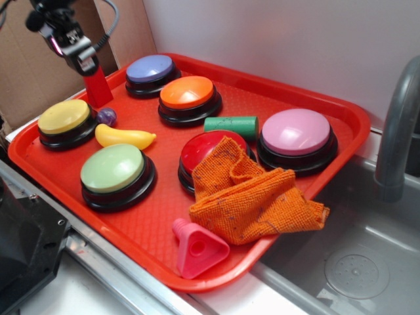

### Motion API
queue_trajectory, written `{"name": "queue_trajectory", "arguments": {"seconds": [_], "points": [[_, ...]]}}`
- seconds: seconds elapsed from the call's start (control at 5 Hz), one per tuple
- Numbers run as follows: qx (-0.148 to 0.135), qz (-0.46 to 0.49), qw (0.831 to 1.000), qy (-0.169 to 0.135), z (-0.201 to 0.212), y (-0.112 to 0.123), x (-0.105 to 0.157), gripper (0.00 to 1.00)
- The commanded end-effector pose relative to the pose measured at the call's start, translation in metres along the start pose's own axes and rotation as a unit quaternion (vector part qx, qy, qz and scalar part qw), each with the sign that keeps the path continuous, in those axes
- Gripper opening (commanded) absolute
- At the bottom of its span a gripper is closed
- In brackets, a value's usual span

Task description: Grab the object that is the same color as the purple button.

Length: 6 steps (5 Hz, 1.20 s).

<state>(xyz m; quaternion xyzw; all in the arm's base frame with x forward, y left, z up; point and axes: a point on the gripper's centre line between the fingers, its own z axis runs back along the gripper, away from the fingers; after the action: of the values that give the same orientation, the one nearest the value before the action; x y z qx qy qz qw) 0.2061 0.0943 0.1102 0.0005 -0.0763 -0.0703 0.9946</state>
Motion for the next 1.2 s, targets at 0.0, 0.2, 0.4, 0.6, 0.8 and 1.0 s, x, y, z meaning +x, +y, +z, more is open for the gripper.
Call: {"name": "queue_trajectory", "arguments": {"seconds": [0.0,0.2,0.4,0.6,0.8,1.0], "points": [[0.012,-0.009,1.000,-0.008,-0.036,0.012,0.011,1.00],[0.021,-0.021,0.999,0.013,-0.052,0.017,0.013,1.00],[0.036,-0.037,0.998,0.030,-0.064,0.017,0.017,1.00],[0.042,-0.060,0.997,0.036,-0.074,0.014,0.021,1.00],[0.033,-0.060,0.997,0.032,-0.079,0.015,0.021,1.00],[0.033,-0.058,0.997,0.035,-0.082,0.016,0.018,0.48]]}}
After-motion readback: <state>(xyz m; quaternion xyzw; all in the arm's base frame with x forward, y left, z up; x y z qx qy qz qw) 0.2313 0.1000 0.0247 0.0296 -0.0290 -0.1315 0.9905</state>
